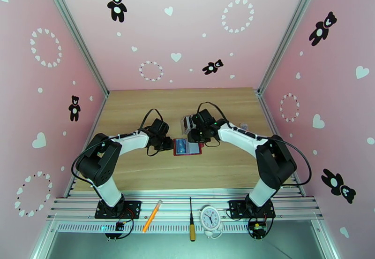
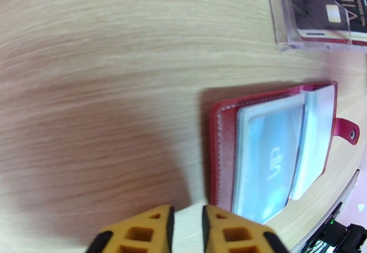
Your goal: Put the credit cards into the card holder
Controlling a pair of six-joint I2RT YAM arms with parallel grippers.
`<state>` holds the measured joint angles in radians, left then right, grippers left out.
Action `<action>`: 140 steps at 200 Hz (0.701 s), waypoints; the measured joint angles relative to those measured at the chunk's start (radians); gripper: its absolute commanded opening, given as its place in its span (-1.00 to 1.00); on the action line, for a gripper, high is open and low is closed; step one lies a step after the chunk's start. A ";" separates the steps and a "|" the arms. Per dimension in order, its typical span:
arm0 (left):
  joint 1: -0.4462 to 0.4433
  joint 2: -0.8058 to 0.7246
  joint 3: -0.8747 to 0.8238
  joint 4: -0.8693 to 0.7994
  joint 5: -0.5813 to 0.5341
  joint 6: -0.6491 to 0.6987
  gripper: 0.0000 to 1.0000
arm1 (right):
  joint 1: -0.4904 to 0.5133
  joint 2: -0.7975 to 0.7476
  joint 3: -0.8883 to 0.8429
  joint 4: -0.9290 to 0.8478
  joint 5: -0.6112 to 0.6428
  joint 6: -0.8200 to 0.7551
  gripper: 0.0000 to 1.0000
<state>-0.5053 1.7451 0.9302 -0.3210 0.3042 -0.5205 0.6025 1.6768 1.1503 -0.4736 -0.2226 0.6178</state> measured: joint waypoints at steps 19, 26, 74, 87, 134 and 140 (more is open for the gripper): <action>0.000 0.000 0.000 0.003 0.003 0.000 -0.36 | -0.011 -0.022 -0.004 -0.034 0.034 -0.025 0.07; 0.000 0.000 0.000 0.003 0.004 0.000 -0.35 | -0.016 -0.028 -0.005 -0.048 0.047 -0.034 0.10; 0.000 0.000 0.000 0.003 0.004 0.000 -0.35 | -0.037 -0.041 -0.051 -0.093 0.089 -0.078 0.12; 0.000 0.000 0.000 0.003 0.004 0.000 -0.35 | -0.037 -0.040 -0.064 -0.096 0.092 -0.079 0.12; 0.000 0.000 0.000 0.003 0.005 0.000 -0.34 | -0.037 -0.006 -0.071 -0.095 0.093 -0.080 0.12; 0.000 0.000 0.000 0.003 0.006 0.000 -0.34 | -0.037 0.000 -0.071 -0.093 0.093 -0.080 0.12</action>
<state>-0.5053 1.7451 0.9302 -0.3176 0.3099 -0.5209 0.5655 1.6772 1.0794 -0.5671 -0.1299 0.5377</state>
